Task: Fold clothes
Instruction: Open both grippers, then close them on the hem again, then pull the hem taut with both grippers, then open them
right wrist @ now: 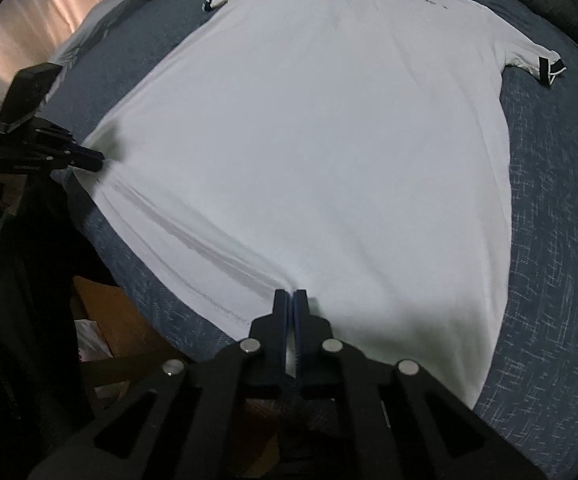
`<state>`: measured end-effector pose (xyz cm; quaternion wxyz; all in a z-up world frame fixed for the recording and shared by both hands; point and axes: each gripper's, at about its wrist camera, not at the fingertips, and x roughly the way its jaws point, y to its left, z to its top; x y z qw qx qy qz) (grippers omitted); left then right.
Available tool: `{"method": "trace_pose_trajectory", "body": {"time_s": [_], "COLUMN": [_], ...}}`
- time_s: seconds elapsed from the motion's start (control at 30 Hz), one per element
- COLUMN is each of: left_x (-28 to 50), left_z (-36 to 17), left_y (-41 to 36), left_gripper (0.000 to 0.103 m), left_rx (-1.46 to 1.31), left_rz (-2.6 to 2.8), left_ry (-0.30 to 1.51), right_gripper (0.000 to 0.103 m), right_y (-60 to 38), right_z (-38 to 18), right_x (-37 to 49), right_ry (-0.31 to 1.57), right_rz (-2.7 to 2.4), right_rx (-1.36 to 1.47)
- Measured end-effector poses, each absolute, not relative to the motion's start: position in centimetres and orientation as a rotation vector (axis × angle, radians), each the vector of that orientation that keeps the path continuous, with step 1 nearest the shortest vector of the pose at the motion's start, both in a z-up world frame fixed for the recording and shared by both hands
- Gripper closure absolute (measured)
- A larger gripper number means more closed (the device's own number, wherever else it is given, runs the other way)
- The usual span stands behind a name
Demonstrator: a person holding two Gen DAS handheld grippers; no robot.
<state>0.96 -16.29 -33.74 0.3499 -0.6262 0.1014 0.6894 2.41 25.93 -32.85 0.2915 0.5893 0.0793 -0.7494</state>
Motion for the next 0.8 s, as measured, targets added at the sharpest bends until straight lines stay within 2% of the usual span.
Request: {"method": "trace_pose_trajectory", "body": {"time_s": [0.2, 0.33, 0.53, 0.67, 0.73, 0.8], "left_x": [0.6, 0.9, 1.6, 1.3, 1.3, 1.3], "left_z": [-31.5, -31.0, -33.6, -34.8, -34.6, -33.8], "left_y": [-17.6, -18.1, -15.7, -16.0, -16.0, -16.4], "left_gripper": [0.101, 0.101, 0.101, 0.100, 0.100, 0.096], "left_rx": [-1.588, -1.587, -1.654, -1.673, -1.673, -1.660], "left_rz": [1.750, 1.722, 1.693, 1.706, 1.703, 1.709], "left_ry": [0.176, 0.167, 0.236, 0.221, 0.206, 0.181], "right_gripper": [0.101, 0.101, 0.101, 0.099, 0.094, 0.080], "right_y": [27.3, 26.9, 25.4, 25.6, 26.3, 27.7], "right_z": [-30.7, -31.9, -34.2, -34.7, -34.0, -32.7], "right_x": [2.8, 3.3, 3.4, 3.1, 3.1, 3.0], "right_ry": [0.123, 0.147, 0.167, 0.144, 0.104, 0.023], "right_rz": [-1.955, -1.893, -1.882, -1.868, -1.879, -1.915], "right_rx": [1.538, 1.588, 1.639, 1.671, 1.662, 1.632]}}
